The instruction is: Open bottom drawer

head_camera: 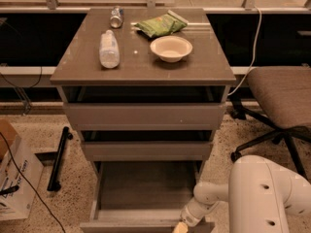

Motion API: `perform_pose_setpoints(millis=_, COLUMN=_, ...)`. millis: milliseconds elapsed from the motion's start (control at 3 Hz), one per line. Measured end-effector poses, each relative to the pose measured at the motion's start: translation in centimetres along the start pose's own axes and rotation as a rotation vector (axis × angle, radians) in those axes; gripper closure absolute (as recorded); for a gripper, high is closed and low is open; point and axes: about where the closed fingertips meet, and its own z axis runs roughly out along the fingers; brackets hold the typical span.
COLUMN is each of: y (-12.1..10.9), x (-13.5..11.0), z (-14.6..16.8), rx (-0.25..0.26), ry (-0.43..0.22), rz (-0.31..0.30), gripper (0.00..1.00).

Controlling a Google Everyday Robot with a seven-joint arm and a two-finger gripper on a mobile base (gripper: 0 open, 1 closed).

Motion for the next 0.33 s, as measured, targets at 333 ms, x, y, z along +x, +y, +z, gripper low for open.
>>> perform_pose_setpoints(millis=333, y=0.11, x=0.04, z=0.14, rx=-0.003, ry=0.001, rz=0.0, gripper=0.0)
